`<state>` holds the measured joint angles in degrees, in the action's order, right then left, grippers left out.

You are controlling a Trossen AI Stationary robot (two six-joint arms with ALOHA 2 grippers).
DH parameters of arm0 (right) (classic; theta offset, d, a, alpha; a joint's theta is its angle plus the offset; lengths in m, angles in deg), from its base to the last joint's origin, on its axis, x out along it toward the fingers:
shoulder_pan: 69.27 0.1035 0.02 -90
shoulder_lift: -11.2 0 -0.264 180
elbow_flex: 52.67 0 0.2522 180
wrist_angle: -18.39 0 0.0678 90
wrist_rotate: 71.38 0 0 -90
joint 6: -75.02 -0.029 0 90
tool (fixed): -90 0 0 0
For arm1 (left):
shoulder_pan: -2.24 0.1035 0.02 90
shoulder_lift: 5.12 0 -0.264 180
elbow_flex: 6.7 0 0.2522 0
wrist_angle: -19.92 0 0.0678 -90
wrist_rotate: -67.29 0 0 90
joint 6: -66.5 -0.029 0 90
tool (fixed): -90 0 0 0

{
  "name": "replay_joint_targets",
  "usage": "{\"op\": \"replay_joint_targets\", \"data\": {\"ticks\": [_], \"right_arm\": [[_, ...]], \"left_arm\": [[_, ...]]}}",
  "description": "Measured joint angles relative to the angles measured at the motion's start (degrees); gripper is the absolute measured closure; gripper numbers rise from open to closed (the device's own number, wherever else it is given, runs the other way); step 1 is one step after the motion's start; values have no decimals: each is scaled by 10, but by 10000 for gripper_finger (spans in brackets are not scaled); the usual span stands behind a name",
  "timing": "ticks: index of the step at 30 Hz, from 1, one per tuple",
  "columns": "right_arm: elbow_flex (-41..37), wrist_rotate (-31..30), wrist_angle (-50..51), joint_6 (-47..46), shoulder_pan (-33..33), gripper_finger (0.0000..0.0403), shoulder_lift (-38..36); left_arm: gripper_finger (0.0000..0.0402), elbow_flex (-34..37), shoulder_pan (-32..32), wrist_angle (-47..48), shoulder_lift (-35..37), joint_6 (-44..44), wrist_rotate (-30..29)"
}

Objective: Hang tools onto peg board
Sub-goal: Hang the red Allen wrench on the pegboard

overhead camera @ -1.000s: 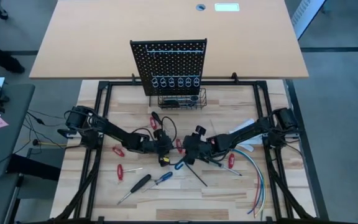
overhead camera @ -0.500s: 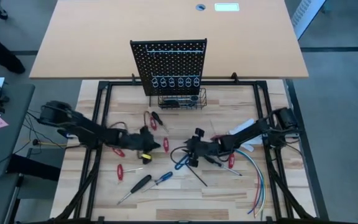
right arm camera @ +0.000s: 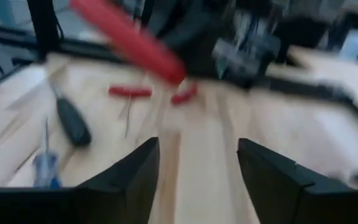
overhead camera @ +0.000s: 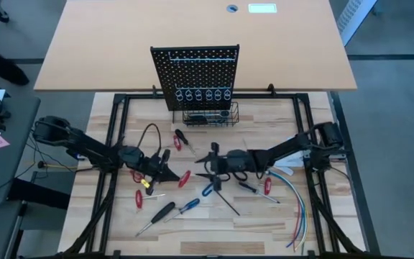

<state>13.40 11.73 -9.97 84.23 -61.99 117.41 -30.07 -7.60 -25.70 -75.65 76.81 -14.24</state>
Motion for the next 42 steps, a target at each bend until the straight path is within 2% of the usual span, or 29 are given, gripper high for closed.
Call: {"op": "replay_joint_targets", "data": {"ticks": [5, 8, 22, 29, 33, 37, 42], "right_arm": [[47, 67, 9, 108, -11, 161, 0], [66, 83, 28, 150, -6, 166, 0], [86, 85, 39, 183, 14, 217, 0], [103, 81, -11, 184, 13, 232, 44], [115, 68, 11, 184, 18, 237, 50], [118, 65, 16, 156, 17, 273, 47], [118, 57, 60, 109, 18, 352, 33]], "left_arm": [[401, 0, -5, -24, 0, 0, 2], [401, 0, -5, -22, 0, 0, 2], [401, -1, -5, -36, 0, 1, -11], [401, -1, -6, -35, 1, 2, -17], [401, -1, -6, -31, 1, 6, -18], [401, -1, -5, -30, 1, 10, -19], [401, -1, -5, -25, 0, 9, -24]]}}
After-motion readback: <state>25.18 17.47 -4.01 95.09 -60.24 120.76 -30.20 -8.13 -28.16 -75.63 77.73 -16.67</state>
